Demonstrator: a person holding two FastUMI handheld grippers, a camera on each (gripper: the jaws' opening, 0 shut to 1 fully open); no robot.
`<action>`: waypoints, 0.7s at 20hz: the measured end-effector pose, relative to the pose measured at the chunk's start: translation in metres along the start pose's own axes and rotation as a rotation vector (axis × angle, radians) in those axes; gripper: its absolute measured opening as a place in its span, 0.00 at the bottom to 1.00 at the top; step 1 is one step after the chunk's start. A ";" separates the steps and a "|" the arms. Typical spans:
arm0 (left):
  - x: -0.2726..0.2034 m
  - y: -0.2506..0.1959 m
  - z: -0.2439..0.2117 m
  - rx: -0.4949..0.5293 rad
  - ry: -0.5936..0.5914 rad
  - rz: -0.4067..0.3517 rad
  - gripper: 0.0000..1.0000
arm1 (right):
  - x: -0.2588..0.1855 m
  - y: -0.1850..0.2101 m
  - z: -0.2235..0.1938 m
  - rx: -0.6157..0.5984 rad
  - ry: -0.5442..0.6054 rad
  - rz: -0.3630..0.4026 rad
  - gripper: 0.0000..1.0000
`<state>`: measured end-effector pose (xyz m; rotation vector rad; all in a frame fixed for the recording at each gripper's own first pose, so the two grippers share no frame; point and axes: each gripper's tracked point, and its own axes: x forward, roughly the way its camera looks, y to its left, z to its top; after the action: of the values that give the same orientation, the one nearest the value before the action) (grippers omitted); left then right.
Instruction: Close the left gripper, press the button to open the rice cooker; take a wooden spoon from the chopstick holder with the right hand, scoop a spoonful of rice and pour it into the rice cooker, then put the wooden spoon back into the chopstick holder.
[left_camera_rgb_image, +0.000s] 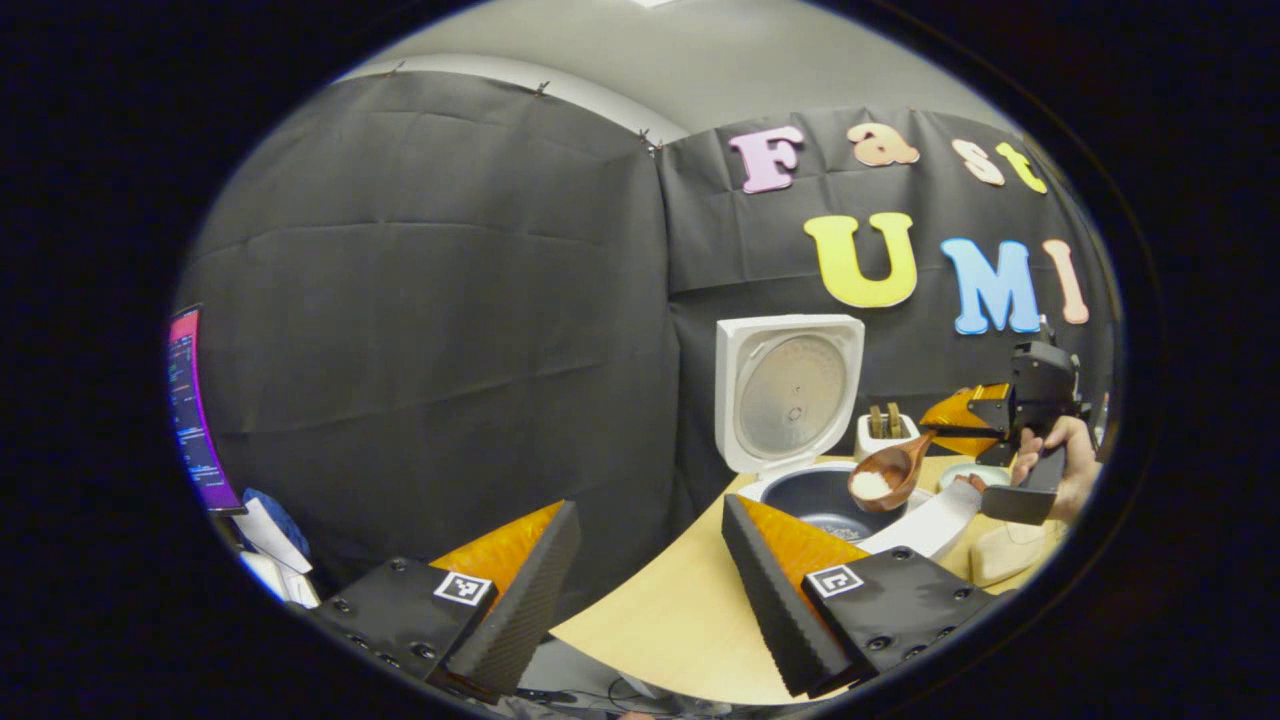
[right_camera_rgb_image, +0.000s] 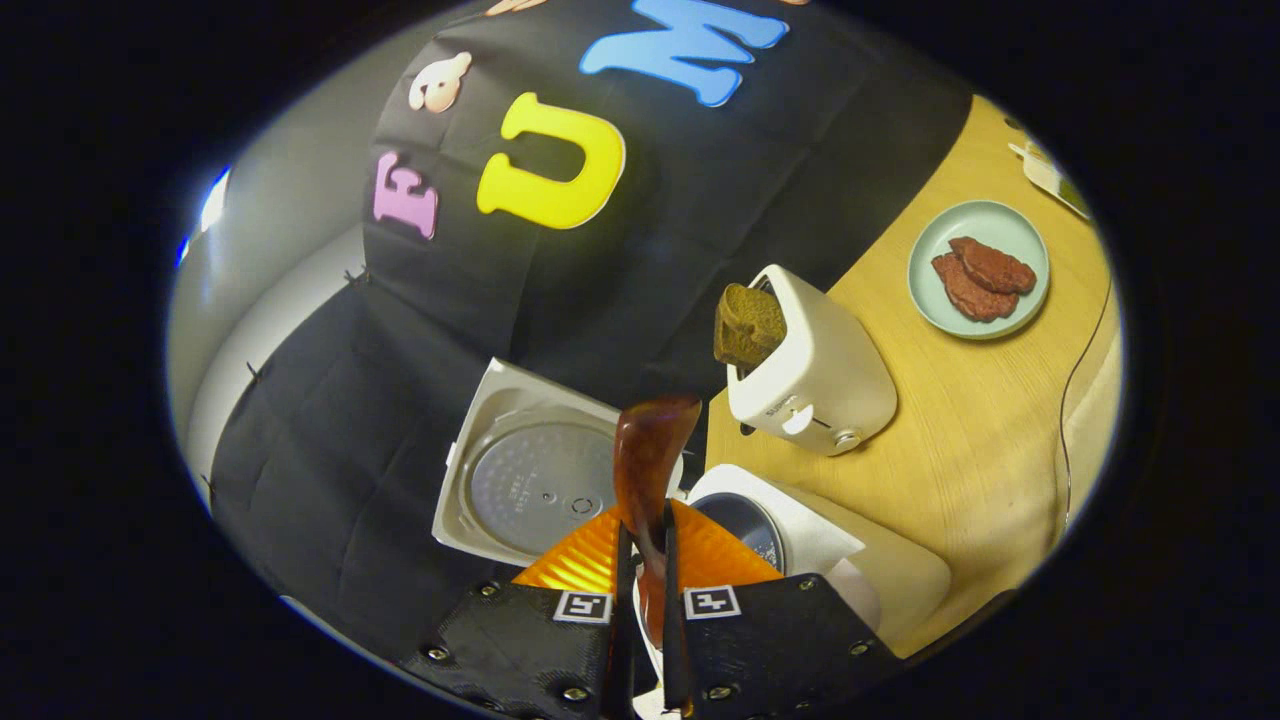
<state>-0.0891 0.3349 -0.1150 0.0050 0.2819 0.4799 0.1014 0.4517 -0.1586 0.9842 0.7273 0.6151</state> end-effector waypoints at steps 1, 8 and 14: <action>0.000 0.002 0.000 -0.001 0.003 0.010 0.99 | 0.006 0.000 -0.006 -0.054 0.013 -0.008 0.12; -0.003 0.028 -0.020 -0.036 0.020 0.066 0.98 | 0.029 0.005 -0.029 -0.424 0.075 -0.048 0.12; 0.000 0.028 -0.026 -0.060 0.020 0.063 0.92 | 0.031 0.022 -0.039 -0.787 0.085 -0.020 0.12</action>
<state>-0.1094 0.3583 -0.1383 -0.0493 0.2877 0.5506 0.0866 0.5041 -0.1608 0.2242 0.4958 0.8384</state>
